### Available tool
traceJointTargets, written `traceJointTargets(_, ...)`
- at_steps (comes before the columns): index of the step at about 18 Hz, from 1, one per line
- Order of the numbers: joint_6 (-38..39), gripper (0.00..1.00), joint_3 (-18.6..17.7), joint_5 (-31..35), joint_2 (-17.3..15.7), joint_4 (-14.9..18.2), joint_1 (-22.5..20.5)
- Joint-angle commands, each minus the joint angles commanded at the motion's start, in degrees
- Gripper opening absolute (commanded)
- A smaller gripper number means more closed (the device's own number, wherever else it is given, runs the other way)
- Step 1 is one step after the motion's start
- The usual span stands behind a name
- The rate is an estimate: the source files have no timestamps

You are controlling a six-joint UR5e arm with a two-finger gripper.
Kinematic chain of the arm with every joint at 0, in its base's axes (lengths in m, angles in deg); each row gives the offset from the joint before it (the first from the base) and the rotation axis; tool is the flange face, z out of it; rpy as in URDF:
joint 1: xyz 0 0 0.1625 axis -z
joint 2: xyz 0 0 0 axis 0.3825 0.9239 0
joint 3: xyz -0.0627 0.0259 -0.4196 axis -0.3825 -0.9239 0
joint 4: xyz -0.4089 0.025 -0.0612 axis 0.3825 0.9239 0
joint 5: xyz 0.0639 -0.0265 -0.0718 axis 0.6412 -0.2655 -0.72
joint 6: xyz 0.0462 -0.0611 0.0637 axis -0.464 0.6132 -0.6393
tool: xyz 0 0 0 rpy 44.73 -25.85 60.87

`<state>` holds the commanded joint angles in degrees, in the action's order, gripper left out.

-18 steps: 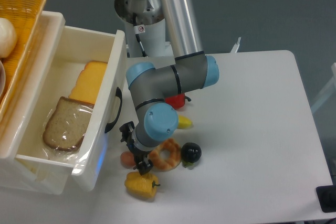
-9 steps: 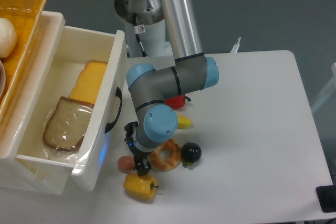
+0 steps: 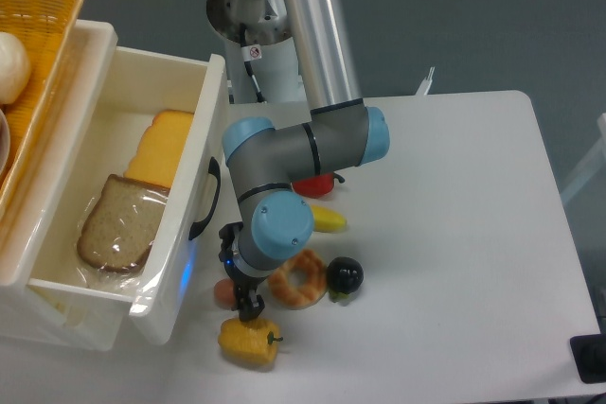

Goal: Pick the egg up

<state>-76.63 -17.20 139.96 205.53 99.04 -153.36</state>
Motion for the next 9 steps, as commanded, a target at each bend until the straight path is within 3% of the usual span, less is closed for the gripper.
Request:
traceJointTargets(7,-0.18,0.89,0.09,0.18,0.26,-0.62,0.35)
traceJointTargets(9,-0.09,0.81,0.09,0.26,0.26,-0.62,0.35)
